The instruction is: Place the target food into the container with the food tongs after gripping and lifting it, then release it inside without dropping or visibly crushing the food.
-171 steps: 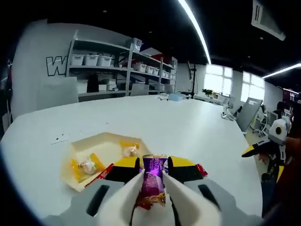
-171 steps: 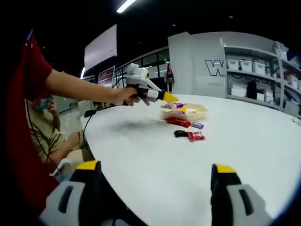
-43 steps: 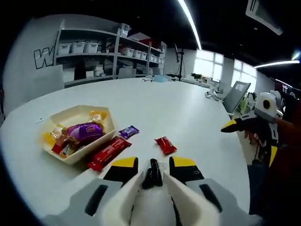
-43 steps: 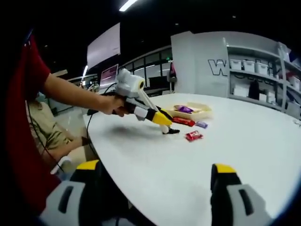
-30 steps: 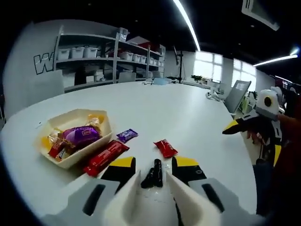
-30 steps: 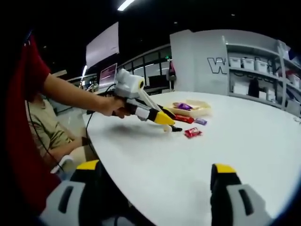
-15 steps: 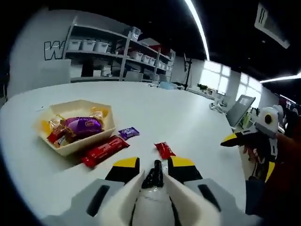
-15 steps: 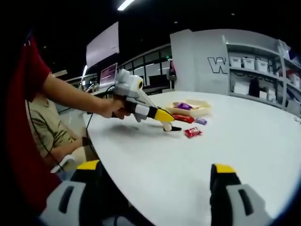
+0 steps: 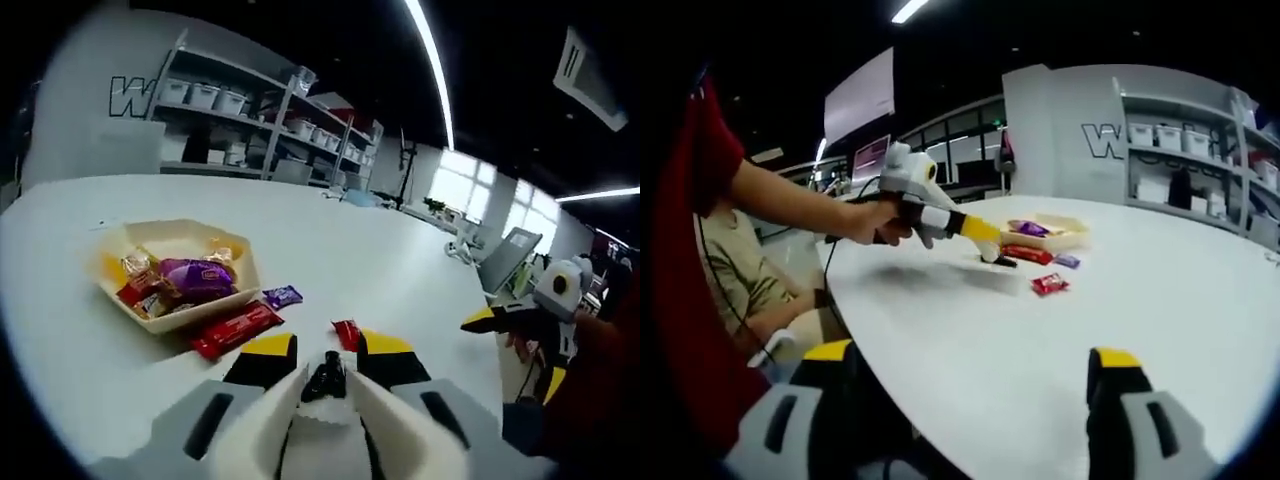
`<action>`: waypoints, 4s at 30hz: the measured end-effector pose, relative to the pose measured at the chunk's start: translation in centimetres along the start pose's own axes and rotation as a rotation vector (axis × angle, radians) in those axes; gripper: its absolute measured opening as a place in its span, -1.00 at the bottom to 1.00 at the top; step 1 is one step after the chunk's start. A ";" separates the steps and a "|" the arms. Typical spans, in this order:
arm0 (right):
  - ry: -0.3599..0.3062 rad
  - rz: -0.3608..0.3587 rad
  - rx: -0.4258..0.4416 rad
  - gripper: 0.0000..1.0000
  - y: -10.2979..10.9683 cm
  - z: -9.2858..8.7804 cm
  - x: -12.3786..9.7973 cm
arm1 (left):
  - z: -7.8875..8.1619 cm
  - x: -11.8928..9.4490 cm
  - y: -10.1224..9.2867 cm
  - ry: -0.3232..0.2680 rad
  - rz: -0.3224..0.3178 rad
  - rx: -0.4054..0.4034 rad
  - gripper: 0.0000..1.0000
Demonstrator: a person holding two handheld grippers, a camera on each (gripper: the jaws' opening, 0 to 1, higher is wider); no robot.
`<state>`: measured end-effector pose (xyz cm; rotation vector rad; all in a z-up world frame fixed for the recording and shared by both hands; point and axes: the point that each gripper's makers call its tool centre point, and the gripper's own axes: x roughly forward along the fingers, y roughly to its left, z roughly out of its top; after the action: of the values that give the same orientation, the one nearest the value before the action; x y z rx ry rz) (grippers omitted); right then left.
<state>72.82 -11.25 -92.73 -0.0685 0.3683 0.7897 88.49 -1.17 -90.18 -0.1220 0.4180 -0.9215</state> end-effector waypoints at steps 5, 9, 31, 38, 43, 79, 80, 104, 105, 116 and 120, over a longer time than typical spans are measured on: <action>0.000 -0.002 -0.001 0.90 0.0 0.0 0.0 | 1.7 -0.4 0.6 -0.032 0.012 -0.008 -0.56; 0.001 -0.002 -0.001 0.90 0.0 0.0 0.0 | 2.7 -0.4 1.2 -0.045 0.022 -0.002 -0.56; 0.010 -0.006 0.008 0.90 -0.4 -0.4 0.2 | 1.6 -0.1 2.3 -0.019 0.055 0.033 -0.53; 0.008 -0.004 0.004 0.90 -0.2 -0.2 0.2 | 0.5 0.0 2.4 0.014 0.061 0.071 -0.50; 0.009 -0.005 0.003 0.90 -0.2 -0.2 0.2 | -0.3 0.5 2.9 0.029 0.075 0.096 -0.47; 0.020 -0.003 -0.013 0.89 0.1 -0.1 0.1 | -1.6 0.4 1.7 0.032 0.028 0.057 -0.58; 0.022 -0.002 -0.012 0.89 0.1 -0.1 0.1 | -1.2 0.5 1.6 0.028 0.023 0.054 -0.58; 0.021 -0.009 0.001 0.89 -0.4 -0.3 0.2 | 7.1 0.6 3.8 -0.090 0.068 0.079 -0.58; 0.023 -0.011 0.000 0.89 -0.4 -0.3 0.1 | 7.7 0.8 4.2 -0.095 0.077 0.093 -0.58; 0.023 -0.027 0.006 0.89 -1.0 -0.3 -0.1 | 9.6 2.0 6.6 -0.107 0.114 0.116 -0.58; 0.025 -0.032 0.008 0.89 -1.2 -0.3 -0.1 | 10.1 2.5 7.6 -0.109 0.130 0.128 -0.58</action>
<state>73.50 -12.26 -93.07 -0.0764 0.3930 0.7564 99.49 0.66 -83.83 -0.0277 0.2623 -0.8071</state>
